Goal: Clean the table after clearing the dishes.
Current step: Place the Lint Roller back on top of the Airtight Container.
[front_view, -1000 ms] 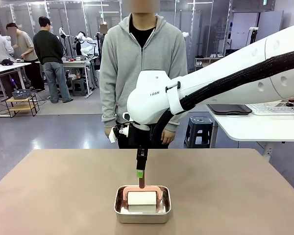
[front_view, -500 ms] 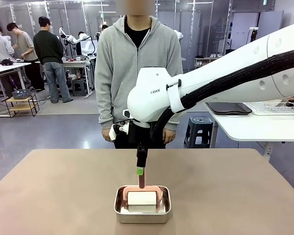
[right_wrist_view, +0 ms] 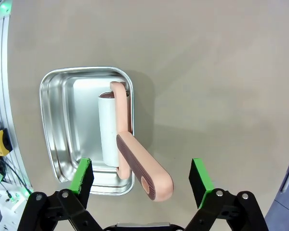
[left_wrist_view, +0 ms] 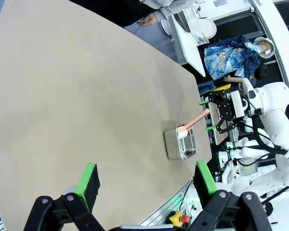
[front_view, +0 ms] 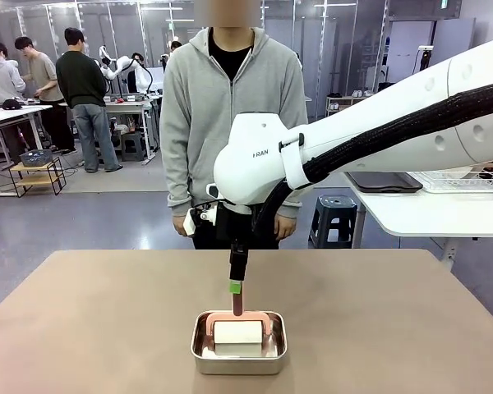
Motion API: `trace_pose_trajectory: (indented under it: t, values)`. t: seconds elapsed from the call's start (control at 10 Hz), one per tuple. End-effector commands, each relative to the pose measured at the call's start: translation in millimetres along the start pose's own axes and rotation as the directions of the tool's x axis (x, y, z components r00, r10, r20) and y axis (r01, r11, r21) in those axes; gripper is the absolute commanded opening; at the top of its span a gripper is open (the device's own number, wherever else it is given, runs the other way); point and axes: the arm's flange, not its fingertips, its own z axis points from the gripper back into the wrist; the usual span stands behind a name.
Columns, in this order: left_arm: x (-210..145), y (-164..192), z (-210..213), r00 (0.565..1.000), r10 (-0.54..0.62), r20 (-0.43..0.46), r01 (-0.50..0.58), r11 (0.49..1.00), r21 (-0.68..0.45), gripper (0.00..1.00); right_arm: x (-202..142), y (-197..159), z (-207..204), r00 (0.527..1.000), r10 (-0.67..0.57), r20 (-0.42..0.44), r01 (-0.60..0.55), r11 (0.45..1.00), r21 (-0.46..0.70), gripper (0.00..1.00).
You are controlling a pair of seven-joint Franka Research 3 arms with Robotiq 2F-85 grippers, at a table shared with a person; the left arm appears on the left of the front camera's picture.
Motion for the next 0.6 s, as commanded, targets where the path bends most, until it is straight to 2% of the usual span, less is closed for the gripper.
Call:
trace_pose_trajectory:
  t: [0.0,0.5]
  values:
    - [-0.9,-0.3,2.6,1.000,0.000,0.003,0.000,1.000,-0.012,1.00,1.1,1.4,0.7,1.000,0.001,0.001,-0.001,1.000,-0.001,1.00]
    - [-0.9,-0.3,2.6,1.000,0.000,0.003,0.000,1.000,-0.012,1.00,1.1,1.4,0.7,1.000,0.001,0.001,-0.001,1.000,-0.001,1.00]
